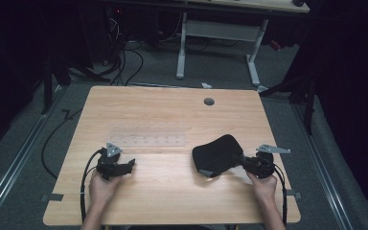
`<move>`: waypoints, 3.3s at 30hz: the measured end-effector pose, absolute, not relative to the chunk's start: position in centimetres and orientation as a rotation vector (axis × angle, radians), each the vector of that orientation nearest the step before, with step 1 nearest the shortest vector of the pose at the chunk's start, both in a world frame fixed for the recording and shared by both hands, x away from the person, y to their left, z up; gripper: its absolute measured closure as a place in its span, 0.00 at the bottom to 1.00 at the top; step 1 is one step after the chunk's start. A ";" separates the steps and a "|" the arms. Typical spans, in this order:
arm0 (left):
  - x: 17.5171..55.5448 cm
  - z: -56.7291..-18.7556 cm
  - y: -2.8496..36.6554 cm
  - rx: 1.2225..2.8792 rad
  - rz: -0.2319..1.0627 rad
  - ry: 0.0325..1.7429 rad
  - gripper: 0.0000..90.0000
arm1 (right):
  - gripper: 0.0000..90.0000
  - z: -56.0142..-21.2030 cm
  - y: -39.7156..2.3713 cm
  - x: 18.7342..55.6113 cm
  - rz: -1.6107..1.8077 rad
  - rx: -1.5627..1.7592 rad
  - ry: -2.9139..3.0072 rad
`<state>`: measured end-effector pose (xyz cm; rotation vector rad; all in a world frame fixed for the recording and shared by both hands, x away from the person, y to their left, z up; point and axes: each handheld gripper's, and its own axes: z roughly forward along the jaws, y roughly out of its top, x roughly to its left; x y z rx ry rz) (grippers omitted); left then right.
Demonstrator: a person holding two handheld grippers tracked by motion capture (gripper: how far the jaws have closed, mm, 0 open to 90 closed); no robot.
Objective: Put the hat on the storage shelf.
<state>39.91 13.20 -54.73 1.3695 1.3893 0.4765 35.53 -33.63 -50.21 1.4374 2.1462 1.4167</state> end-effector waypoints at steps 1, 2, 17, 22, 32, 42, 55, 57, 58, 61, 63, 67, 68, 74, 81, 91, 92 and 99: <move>39.9 -54.7 13.2 1.370 0.477 1.389 0.28 | 0.95 -50.1 -33.7 35.4 1.418 1.441 2.145; 39.9 -54.7 13.2 1.374 0.478 1.388 0.28 | 0.95 -50.1 -33.7 35.3 1.418 1.439 2.142; 39.5 -54.7 13.3 1.390 0.460 1.368 0.28 | 0.95 -48.9 -33.9 33.4 1.467 1.440 2.089; 39.1 -54.6 13.3 1.396 0.446 1.339 0.28 | 0.95 -48.5 -33.8 32.9 1.486 1.421 2.084; 37.7 -53.5 12.6 1.379 0.356 1.260 0.31 | 0.95 -48.0 -33.3 32.5 1.533 1.421 2.092; 36.0 -51.7 10.8 1.413 0.266 1.149 0.31 | 0.95 -47.4 -32.6 31.9 1.584 1.406 2.069; 33.8 -49.4 7.0 1.446 0.178 0.985 0.30 | 0.95 -46.8 -30.9 31.7 1.617 1.403 2.115; 33.4 -49.2 6.3 1.472 0.168 0.963 0.32 | 0.95 -46.8 -30.5 31.7 1.616 1.397 2.129; 33.3 -49.1 5.9 1.484 0.168 0.950 0.32 | 0.95 -46.8 -30.4 31.7 1.616 1.392 2.137; 32.9 -48.9 4.8 1.514 0.153 0.913 0.32 | 0.95 -46.8 -29.8 31.8 1.619 1.382 2.159; 32.7 -48.8 4.3 1.521 0.147 0.897 0.32 | 0.95 -46.7 -29.3 31.9 1.627 1.381 2.175; 32.3 -48.6 3.7 1.528 0.137 0.865 0.32 | 0.95 -46.7 -28.6 32.1 1.630 1.367 2.201; 32.2 -48.6 3.6 1.535 0.135 0.859 0.32 | 0.95 -46.7 -28.5 32.1 1.631 1.367 2.207; 31.9 -48.6 3.3 1.538 0.126 0.844 0.32 | 0.95 -46.6 -27.4 32.5 1.631 1.358 2.248; 31.9 -49.0 2.9 1.565 0.146 0.838 0.34 | 0.95 -46.3 -26.3 32.8 1.630 1.338 2.287; 31.6 -49.0 2.7 1.586 0.159 0.801 0.49 | 0.95 -45.9 -25.0 33.1 1.675 1.306 2.318; 31.5 -48.9 2.6 1.577 0.154 0.804 0.49 | 0.95 -45.9 -24.8 33.2 1.680 1.300 2.321; 31.5 -48.6 3.0 1.598 0.131 0.817 0.62 | 0.94 -45.7 -23.8 33.5 1.719 1.295 2.345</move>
